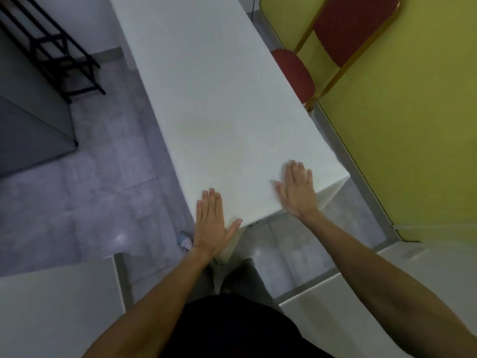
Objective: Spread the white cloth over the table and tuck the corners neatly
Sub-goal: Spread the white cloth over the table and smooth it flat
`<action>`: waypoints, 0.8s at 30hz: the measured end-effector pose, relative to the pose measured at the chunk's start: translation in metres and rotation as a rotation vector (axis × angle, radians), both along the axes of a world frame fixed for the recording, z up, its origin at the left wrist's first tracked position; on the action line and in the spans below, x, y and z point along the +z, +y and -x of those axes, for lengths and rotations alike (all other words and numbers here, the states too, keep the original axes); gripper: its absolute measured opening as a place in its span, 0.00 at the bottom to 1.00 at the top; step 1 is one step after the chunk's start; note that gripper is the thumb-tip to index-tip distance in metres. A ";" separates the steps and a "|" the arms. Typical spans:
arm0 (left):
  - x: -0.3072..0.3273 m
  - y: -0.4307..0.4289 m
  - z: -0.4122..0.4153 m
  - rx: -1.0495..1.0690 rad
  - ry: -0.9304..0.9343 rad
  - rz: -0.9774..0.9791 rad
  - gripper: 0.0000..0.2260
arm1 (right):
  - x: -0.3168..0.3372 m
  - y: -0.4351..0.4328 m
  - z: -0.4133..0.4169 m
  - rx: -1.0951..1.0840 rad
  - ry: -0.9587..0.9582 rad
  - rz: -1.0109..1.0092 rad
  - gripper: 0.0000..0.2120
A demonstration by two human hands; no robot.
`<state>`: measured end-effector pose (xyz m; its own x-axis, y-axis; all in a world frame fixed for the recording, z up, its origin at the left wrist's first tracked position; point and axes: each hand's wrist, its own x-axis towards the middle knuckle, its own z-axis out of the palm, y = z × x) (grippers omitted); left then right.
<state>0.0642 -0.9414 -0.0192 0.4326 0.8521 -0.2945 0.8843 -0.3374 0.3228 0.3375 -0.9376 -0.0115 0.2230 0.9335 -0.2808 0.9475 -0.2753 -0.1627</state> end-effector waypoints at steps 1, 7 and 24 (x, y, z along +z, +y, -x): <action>0.002 -0.002 -0.013 -0.011 -0.023 0.007 0.42 | -0.002 0.003 0.018 0.096 0.024 0.003 0.39; -0.018 -0.009 -0.006 -0.125 0.069 -0.043 0.40 | -0.021 -0.002 0.010 0.198 -0.051 0.041 0.35; 0.000 0.022 -0.073 -0.269 -0.065 0.058 0.42 | 0.006 -0.027 -0.171 -0.699 0.515 -0.141 0.26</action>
<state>0.1374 -0.9198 -0.0196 0.6602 0.6869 -0.3038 0.7426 -0.5362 0.4013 0.5083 -0.9650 -0.0050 0.6341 0.6639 -0.3964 0.3688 -0.7103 -0.5995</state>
